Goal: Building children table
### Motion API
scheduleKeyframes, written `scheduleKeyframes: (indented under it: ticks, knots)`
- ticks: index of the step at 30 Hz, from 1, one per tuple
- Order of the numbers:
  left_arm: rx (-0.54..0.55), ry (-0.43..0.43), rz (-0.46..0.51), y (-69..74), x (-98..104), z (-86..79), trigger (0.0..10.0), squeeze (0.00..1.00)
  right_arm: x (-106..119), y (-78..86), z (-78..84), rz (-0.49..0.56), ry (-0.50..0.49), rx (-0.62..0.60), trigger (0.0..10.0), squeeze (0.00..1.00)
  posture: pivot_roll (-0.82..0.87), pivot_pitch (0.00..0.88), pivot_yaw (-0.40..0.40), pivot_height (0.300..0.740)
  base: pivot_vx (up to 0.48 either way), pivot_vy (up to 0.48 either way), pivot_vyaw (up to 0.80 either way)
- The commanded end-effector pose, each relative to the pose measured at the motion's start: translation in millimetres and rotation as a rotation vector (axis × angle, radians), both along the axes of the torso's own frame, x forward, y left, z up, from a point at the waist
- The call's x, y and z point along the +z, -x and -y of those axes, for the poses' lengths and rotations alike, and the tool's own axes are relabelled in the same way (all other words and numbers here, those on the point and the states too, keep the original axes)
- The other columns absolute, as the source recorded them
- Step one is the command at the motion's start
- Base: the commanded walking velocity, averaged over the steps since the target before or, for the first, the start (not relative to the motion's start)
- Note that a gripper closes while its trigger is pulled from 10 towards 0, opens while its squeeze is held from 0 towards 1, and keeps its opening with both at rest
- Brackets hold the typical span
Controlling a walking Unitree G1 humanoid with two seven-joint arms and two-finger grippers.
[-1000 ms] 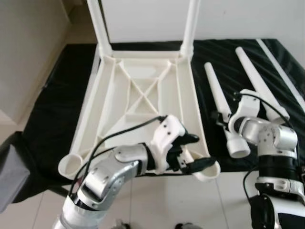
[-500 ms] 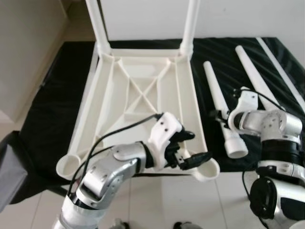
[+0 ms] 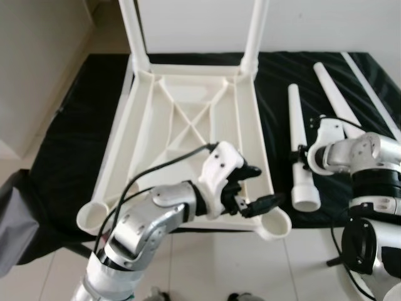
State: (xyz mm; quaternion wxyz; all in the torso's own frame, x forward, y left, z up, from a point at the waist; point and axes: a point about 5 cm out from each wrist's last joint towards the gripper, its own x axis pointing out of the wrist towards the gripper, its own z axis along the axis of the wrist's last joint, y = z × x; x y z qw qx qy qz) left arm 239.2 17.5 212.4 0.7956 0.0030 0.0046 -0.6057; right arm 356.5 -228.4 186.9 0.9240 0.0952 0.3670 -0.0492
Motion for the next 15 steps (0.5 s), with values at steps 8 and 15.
scheduleKeyframes:
  ticks: [8,15]
  knots:
    - [0.094,0.035,0.024,-18.6,7.1,-2.8,10.0,0.0,19.9,-8.5,-7.2,0.289,-0.101,-0.037,10.0,0.0,-0.02,0.07,-0.02,0.74,0.0,0.0,0.0]
    - [0.134,0.048,0.046,-27.8,12.5,1.6,10.0,0.0,49.9,-6.8,-5.5,0.523,-0.122,-0.076,10.0,0.0,-0.04,0.044,-0.004,0.74,0.0,0.0,0.0]
